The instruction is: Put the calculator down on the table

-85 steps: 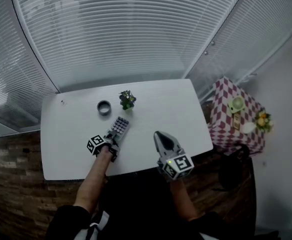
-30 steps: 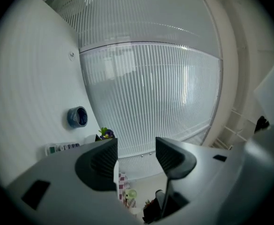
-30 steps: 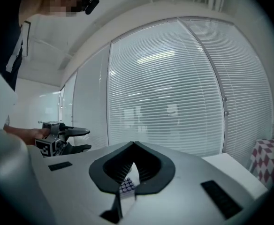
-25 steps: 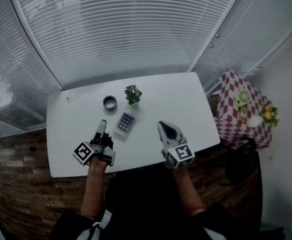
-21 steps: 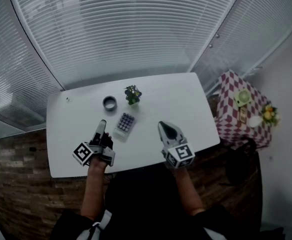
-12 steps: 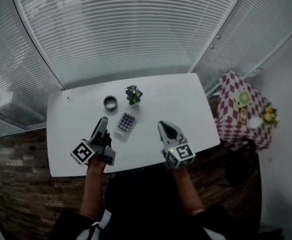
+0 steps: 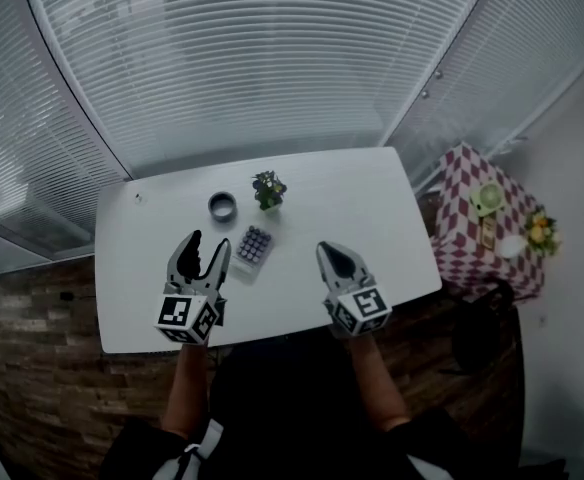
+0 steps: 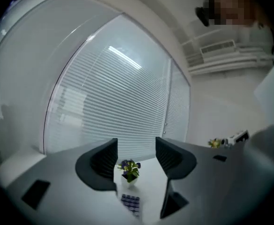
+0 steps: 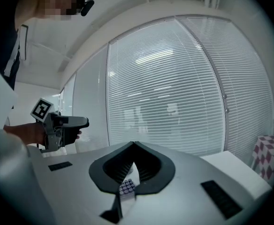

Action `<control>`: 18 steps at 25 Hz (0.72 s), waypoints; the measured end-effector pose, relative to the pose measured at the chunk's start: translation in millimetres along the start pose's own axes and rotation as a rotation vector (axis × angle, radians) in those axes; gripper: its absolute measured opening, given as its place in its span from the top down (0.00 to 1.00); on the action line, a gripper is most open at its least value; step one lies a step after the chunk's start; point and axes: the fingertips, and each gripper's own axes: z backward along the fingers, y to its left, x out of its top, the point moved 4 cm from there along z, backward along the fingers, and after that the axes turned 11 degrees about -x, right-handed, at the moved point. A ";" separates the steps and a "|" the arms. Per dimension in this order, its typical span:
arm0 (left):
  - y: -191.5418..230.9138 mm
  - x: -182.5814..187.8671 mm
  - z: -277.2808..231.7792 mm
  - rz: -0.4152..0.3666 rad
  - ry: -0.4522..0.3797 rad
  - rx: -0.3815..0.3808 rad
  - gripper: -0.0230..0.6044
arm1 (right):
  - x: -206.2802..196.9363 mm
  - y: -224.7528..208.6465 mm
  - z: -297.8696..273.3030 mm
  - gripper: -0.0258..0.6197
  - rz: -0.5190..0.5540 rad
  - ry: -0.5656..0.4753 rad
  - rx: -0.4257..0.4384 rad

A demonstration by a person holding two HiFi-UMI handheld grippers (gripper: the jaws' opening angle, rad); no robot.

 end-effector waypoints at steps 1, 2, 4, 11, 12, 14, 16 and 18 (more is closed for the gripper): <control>-4.2 6.4 -0.9 -0.075 -0.010 0.009 0.59 | 0.7 -0.2 -0.6 0.95 0.001 -0.004 -0.001; -8.1 12.0 -1.2 -0.138 -0.022 0.016 0.59 | 1.3 -0.2 -0.9 0.95 0.005 -0.007 -0.001; -14.3 19.9 1.4 -0.245 -0.045 0.032 0.59 | 0.5 0.1 -0.1 0.95 0.021 -0.006 -0.001; -22.3 21.6 5.6 -0.318 -0.098 0.030 0.59 | -1.0 -2.1 3.0 0.95 0.015 0.004 -0.002; -21.6 21.3 6.1 -0.324 -0.096 0.035 0.59 | 0.8 -1.8 2.9 0.95 0.013 -0.001 -0.002; -18.1 19.3 8.4 -0.316 -0.093 0.048 0.59 | 3.3 -1.6 3.0 0.95 0.011 -0.012 -0.002; -12.9 12.9 11.1 -0.309 -0.061 0.055 0.59 | 2.4 -2.0 3.5 0.95 0.024 -0.021 0.003; -14.9 15.1 10.9 -0.327 -0.063 0.052 0.59 | 2.1 -0.8 4.1 0.95 0.033 -0.017 0.003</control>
